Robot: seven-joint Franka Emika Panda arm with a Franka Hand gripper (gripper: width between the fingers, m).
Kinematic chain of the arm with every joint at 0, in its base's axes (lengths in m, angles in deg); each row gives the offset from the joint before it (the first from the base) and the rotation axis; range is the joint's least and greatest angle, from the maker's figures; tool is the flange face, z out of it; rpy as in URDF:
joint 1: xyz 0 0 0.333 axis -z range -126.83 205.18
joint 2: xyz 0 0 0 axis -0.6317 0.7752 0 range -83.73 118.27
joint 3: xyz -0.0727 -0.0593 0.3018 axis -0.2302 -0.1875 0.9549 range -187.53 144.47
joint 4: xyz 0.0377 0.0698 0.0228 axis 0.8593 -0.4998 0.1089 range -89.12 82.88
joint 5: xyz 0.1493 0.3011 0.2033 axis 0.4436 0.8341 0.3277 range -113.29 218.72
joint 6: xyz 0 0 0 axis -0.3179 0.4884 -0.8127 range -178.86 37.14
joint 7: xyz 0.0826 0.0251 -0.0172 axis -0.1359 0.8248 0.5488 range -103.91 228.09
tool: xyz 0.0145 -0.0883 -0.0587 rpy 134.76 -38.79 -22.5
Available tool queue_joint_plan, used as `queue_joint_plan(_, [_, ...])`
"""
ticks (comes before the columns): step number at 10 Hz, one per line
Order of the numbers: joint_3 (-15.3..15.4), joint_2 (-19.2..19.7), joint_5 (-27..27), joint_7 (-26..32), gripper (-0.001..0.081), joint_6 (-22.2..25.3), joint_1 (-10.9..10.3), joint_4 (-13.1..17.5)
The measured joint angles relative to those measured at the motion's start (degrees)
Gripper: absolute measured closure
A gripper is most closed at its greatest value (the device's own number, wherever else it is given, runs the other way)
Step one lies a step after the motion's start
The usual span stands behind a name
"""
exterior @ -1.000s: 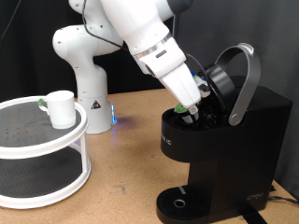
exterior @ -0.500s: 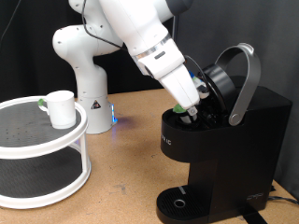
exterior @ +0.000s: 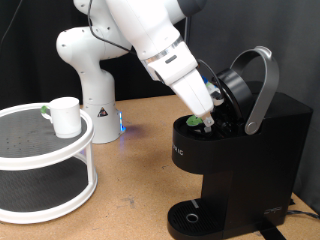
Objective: Make a cup of coffee with the keurig machine
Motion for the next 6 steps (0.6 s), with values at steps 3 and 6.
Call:
queue_joint_plan(3, [-0.2,-0.3,0.0,0.1,0.0003,2.4,0.0,0.1])
queue_joint_plan(6, [-0.8,-3.0,1.5,2.5,0.0003,6.2,0.0,0.0])
